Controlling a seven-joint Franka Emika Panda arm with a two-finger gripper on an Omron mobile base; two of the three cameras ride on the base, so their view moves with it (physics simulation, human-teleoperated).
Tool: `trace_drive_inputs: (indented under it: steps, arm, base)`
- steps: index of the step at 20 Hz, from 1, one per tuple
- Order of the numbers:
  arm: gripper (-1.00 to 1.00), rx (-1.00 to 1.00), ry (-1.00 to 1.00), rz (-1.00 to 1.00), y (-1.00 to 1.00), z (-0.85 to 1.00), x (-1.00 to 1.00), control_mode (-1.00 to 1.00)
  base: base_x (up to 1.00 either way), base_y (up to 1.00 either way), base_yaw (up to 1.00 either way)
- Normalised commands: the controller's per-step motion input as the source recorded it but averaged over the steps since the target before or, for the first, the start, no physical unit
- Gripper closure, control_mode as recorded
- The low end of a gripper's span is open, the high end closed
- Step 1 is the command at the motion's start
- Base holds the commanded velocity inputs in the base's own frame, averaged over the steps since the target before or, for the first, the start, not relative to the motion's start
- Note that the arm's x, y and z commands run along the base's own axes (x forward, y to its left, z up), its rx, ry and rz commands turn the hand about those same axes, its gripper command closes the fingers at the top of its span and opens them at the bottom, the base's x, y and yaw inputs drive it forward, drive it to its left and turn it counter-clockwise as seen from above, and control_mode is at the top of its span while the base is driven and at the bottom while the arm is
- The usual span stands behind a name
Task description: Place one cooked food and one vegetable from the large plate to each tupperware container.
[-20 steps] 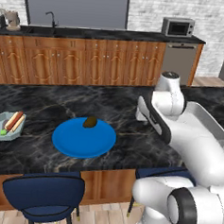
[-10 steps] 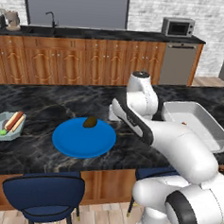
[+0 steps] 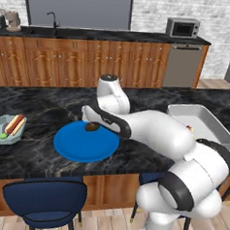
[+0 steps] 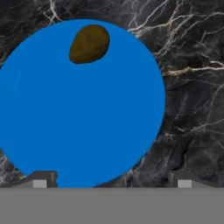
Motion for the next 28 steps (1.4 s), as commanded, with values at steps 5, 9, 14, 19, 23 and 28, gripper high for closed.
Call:
trace_drive_inputs:
  steps: [5,9,14,19,23,28]
  arm:
    - [-1.00,0.01,0.00,-0.25,0.52,-0.07,0.39,-1.00]
    - [-1.00,0.04,-0.02,-0.20,0.07,-0.25,0.42,-1.00]
    - [-1.00,0.01,0.00,-0.04,-0.12,-0.29,0.48,-1.00]
    - [-1.00,0.00,0.00,0.00,-0.16,-0.24,0.52,-1.00]
    - [-1.00,0.00,0.00,0.00,0.00,-0.33,0.46,-1.00]
    - [-1.00,0.00,0.00,0.00,0.01,-0.52,0.44,-1.00]
  base:
    - [0.00,0.00,0.00]
    - [0.00,0.00,0.00]
    - [0.00,0.00,0.00]
    - [0.00,0.00,0.00]
    - [0.00,0.00,0.00]
    - [0.00,0.00,0.00]
